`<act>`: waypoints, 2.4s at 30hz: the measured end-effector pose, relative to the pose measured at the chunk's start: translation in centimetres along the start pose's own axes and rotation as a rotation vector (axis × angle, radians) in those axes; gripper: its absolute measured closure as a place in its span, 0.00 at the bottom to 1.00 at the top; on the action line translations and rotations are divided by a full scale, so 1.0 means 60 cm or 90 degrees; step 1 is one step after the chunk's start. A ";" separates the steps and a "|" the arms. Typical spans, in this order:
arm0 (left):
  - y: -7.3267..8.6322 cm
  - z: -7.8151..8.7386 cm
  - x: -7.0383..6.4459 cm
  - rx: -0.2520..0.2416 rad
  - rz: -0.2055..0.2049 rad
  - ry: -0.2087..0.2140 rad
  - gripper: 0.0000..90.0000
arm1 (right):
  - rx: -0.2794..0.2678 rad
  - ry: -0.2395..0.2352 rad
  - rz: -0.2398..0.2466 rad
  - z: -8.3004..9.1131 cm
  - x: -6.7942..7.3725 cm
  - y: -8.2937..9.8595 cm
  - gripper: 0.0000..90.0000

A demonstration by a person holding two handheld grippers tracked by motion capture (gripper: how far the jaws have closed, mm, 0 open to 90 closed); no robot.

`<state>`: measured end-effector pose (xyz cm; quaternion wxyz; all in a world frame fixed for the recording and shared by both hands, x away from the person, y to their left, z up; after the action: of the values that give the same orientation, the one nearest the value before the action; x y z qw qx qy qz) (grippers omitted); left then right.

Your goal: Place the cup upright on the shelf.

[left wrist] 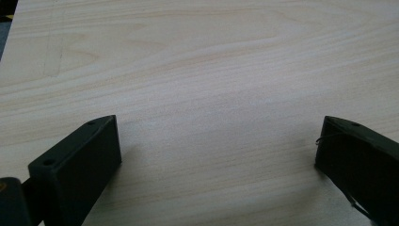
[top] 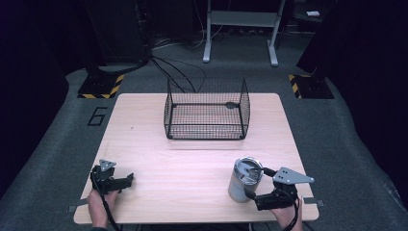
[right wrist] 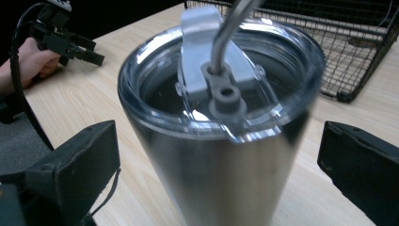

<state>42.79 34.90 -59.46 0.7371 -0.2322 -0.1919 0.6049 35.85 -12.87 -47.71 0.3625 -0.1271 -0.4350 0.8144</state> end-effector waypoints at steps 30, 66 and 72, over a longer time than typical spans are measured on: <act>-0.002 -0.001 0.001 -0.007 -0.002 -0.005 0.00 | -0.063 0.035 -0.001 -0.048 0.002 -0.028 0.00; 0.000 0.000 0.000 0.000 0.000 0.000 0.00 | -0.076 0.063 0.021 -0.052 -0.011 -0.060 0.03; 0.000 0.000 0.000 0.000 0.000 0.000 0.01 | -0.075 0.063 0.013 -0.057 -0.021 -0.065 0.03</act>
<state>42.79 34.90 -59.46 0.7370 -0.2322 -0.1920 0.6050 40.40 -10.25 -46.74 0.3669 -0.1927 -0.4627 0.7837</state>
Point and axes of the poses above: each handheld gripper's, and its own axes: z roughly backward along the jaws, y roughly out of its underside, x roughly to its left, the point moved 9 cm from there along -z, roughly forward along the jaws, and after that the axes turned 11 degrees about x, right-handed, at the moved point
